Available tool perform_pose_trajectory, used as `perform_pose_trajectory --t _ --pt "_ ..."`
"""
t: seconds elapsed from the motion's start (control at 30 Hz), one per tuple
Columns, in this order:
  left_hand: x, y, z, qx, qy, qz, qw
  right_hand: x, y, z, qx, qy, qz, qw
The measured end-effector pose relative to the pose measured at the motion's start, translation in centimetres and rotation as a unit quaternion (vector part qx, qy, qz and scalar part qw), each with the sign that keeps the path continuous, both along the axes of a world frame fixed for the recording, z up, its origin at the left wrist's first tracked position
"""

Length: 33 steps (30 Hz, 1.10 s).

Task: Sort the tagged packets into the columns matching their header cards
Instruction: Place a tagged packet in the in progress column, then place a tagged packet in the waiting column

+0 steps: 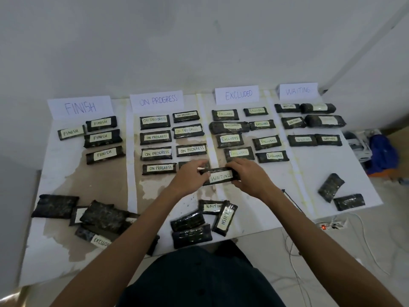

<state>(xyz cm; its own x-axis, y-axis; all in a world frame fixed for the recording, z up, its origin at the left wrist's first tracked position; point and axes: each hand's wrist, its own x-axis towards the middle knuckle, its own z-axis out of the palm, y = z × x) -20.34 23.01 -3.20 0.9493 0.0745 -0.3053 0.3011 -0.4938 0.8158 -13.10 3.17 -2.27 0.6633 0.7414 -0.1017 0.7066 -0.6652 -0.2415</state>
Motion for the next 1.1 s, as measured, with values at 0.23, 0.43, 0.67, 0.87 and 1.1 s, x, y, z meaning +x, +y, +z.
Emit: perform_pose_trajectory --t 0.23,0.43,0.67,0.87,1.1 --pt "4.0 -7.9 -1.6 0.082 -0.035 -0.062 0.994 4.1 -9.7 0.0 -0.024 0.033 -0.092 0.995" --pt "8.4 -16.5 -3.1 0.126 -0.043 -0.105 0.985 10.1 -19.0 -1.3 -0.042 0.044 -0.144 0.988" --pt "13.3 -25.2 -5.2 0.134 -0.048 -0.118 0.983 17.8 -28.0 -5.0 -0.066 0.012 -0.157 0.985" --pt "17.1 -30.3 -7.0 0.131 -0.042 -0.134 0.981 22.4 -31.2 -7.9 -0.064 0.047 -0.173 0.982" --pt "19.7 -33.3 -8.9 0.169 -0.026 -0.165 0.971 24.3 -32.0 -10.3 -0.063 0.085 -0.154 0.982"
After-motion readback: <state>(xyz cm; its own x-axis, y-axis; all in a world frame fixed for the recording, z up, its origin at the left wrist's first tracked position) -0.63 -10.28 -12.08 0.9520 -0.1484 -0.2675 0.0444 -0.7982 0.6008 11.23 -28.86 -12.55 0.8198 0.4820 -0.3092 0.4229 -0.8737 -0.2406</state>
